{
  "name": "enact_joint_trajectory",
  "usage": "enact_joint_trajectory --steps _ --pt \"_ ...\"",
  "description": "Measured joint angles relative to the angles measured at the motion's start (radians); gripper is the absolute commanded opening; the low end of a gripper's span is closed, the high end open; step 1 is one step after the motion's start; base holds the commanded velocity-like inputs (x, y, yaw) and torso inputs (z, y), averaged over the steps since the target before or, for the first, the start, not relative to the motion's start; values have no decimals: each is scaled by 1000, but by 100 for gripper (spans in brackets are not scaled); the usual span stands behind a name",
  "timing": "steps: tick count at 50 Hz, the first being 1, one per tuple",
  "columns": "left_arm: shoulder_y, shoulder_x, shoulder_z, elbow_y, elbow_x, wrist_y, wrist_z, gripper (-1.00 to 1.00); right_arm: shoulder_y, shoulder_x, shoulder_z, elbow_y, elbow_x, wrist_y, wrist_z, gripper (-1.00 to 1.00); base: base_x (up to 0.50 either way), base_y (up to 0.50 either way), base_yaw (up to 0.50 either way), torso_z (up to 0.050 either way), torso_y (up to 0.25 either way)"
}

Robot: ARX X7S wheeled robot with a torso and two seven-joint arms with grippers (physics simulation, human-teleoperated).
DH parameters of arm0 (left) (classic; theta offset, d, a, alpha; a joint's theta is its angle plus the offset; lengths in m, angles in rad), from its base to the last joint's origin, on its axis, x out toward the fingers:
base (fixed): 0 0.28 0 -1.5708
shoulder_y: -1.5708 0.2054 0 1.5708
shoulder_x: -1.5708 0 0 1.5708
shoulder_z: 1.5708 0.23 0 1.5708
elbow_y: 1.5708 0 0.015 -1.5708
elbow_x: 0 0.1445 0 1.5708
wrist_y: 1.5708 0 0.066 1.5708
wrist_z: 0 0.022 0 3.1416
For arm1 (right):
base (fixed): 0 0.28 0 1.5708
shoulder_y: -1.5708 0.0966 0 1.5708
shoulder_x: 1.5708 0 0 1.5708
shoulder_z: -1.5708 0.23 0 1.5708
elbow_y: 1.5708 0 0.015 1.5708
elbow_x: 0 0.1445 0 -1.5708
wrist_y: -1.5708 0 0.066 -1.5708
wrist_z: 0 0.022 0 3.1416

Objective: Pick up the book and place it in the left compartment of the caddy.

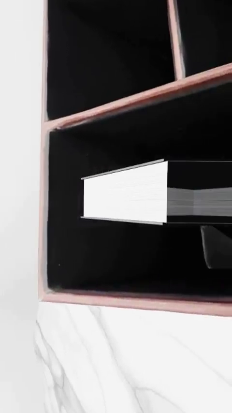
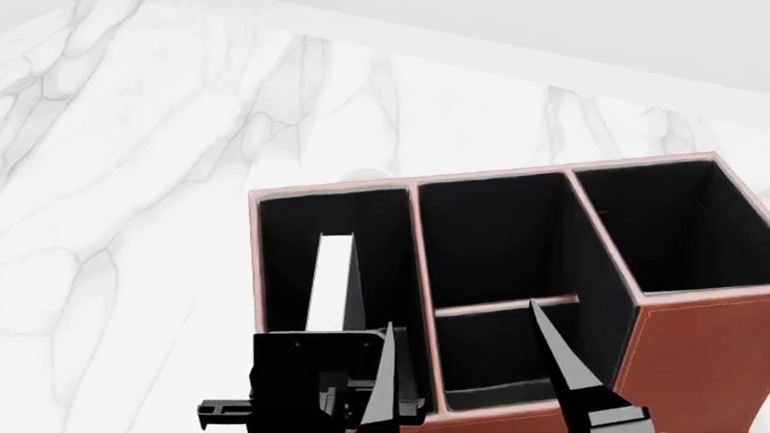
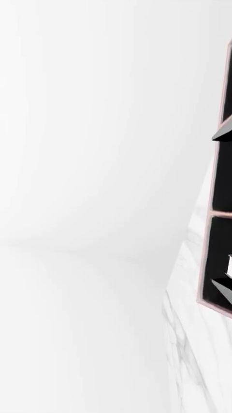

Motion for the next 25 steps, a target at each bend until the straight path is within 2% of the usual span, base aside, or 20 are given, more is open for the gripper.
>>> enact_joint_trajectory --steps 25 --pt "-32 -10 56 -54 -63 52 -26 -100 2 5 1 -5 6 2 6 100 0 0 0 0 1"
